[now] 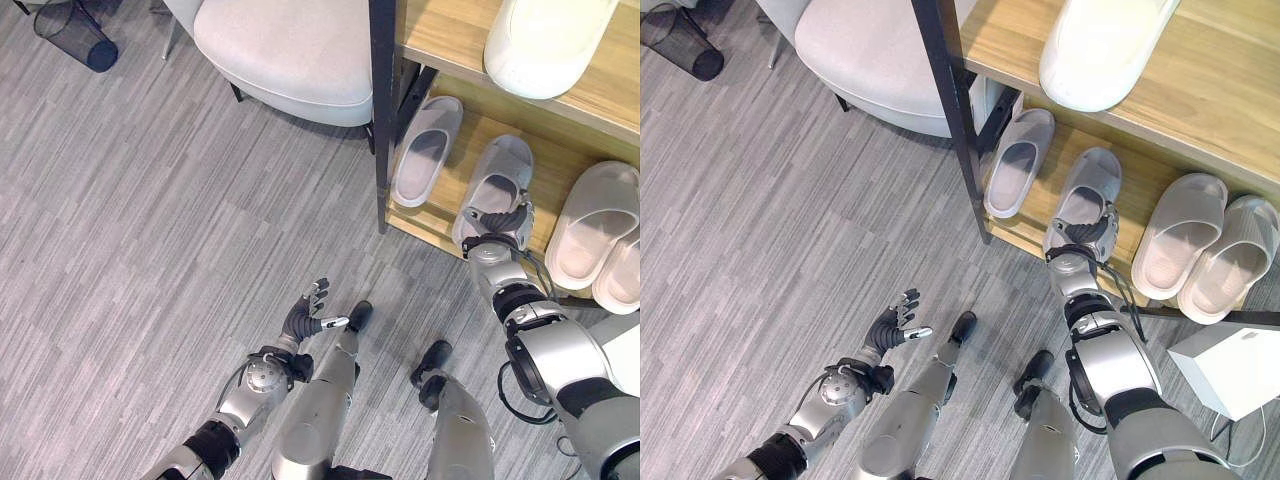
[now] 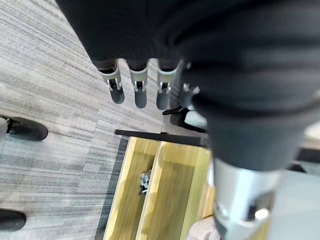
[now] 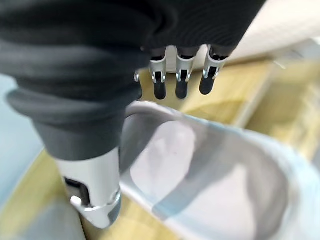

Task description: Arrange the slippers neatly on the shoe rack.

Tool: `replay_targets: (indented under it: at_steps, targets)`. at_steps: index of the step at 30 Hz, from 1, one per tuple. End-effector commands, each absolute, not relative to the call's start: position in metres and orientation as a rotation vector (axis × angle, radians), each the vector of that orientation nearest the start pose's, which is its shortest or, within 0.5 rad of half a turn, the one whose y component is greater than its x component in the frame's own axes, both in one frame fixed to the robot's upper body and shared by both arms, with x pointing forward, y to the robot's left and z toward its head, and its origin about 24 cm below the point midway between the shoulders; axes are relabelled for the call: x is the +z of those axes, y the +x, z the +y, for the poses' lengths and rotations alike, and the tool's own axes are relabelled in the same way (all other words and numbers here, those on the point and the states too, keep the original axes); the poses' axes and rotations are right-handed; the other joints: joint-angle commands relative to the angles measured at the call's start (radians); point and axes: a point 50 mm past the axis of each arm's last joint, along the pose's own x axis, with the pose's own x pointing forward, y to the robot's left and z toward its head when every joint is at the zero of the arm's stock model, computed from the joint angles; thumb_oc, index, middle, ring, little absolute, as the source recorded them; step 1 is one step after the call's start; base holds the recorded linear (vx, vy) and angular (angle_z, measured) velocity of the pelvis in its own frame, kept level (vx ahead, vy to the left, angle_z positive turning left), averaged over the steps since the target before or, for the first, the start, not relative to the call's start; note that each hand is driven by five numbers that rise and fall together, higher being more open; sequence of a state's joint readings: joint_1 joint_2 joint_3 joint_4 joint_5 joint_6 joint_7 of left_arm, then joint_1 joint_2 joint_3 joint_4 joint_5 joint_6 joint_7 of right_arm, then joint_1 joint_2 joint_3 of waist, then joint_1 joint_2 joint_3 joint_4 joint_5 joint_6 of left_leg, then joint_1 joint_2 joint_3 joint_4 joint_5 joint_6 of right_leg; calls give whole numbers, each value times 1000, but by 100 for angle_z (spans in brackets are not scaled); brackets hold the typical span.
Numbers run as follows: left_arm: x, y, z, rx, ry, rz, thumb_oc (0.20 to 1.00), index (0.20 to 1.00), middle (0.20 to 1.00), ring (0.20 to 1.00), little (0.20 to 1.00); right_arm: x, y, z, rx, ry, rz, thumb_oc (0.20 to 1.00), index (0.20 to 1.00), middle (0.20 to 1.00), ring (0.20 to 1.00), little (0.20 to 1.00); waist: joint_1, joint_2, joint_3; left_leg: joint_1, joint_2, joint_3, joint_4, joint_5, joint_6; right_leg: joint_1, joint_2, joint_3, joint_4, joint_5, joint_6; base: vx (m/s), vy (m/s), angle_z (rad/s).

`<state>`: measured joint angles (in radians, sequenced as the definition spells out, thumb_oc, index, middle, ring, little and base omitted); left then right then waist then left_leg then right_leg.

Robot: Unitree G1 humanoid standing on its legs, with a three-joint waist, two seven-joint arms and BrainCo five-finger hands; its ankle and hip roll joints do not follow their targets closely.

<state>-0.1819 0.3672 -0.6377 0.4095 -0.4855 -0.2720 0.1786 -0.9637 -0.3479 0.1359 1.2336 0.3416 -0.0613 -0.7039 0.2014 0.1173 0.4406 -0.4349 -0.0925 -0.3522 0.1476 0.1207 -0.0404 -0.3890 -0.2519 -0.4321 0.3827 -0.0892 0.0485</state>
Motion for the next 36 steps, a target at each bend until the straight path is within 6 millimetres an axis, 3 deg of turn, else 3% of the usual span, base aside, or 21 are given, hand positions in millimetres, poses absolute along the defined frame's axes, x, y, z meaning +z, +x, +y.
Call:
replay_targets:
  at_steps: [1,4,5,8,23,29,30,31,32,33,35,36]
  targets:
    - [-5,257,114,-343,84,104,1000,1000,1000,1000,1000,109,385,-256,-787,145,115,1000,1000,1000,1000,1000,30,-4,44,63,-38,-16,39,-230,56,151,32,16,-84,-176,3,0,0,0]
    - [-8,255,122,-356,110,124,1000,1000,1000,1000,1000,116,386,-265,-761,361,90,1000,1000,1000,1000,1000,57,5,47,52,-39,-17,37,-228,53,140,30,10,-81,-179,5,11,-23,3]
    - [-8,255,121,-357,110,124,1000,1000,1000,1000,1000,116,386,-266,-760,362,89,1000,1000,1000,1000,1000,58,5,47,51,-39,-17,37,-227,53,139,30,10,-80,-179,5,12,-32,2]
    - [-11,253,126,-349,110,135,1000,1000,1000,1000,1000,137,391,-271,-745,561,-1,1000,1000,1000,1000,1000,79,18,54,42,-39,-19,34,-223,51,125,27,5,-73,-183,6,26,-24,3]
    - [-4,258,118,-430,153,111,1000,1000,1000,1000,1000,192,410,-253,-558,850,-161,1000,1000,1000,1000,1000,120,16,60,46,-35,-28,25,-228,45,133,33,-1,-82,-194,12,16,-8,0]
    - [-4,258,121,-427,164,113,1000,1000,1000,1000,1000,197,413,-244,-503,705,-149,1000,1000,1000,1000,1000,130,10,53,50,-41,-37,25,-227,45,150,30,-17,-92,-189,14,15,8,8]
    - [-6,258,123,-412,164,121,1000,1000,1000,1000,1000,198,413,-244,-507,536,-138,1000,1000,1000,1000,1000,127,4,49,57,-40,-36,22,-227,45,160,32,-21,-99,-186,14,14,26,7]
    - [-6,258,123,-412,164,121,1000,1000,1000,1000,1000,198,413,-244,-507,536,-138,1000,1000,1000,1000,1000,127,4,49,58,-40,-36,21,-227,45,161,33,-21,-100,-185,14,18,25,4]
    - [-7,258,125,-390,155,128,1000,1000,1000,1000,1000,195,412,-246,-537,357,-122,1000,1000,1000,1000,1000,121,-10,45,66,-38,-35,19,-227,45,174,37,-22,-111,-179,14,0,0,0]
    - [-8,258,125,-388,153,128,1000,1000,1000,1000,1000,195,412,-245,-538,353,-122,1000,1000,1000,1000,1000,120,-9,45,67,-37,-35,18,-227,46,177,37,-22,-114,-178,14,0,0,0]
    - [-12,257,130,-308,160,148,1000,1000,1000,1000,1000,176,409,-217,-547,-37,-128,1000,1000,1000,1000,1000,69,-58,17,107,-21,-14,4,-233,50,223,61,-3,-175,-146,14,0,0,0]
    - [-13,256,130,-308,161,149,1000,1000,1000,1000,1000,176,409,-217,-548,-38,-127,1000,1000,1000,1000,1000,69,-58,16,109,-20,-14,3,-233,50,225,62,-2,-178,-145,14,-19,20,-9]
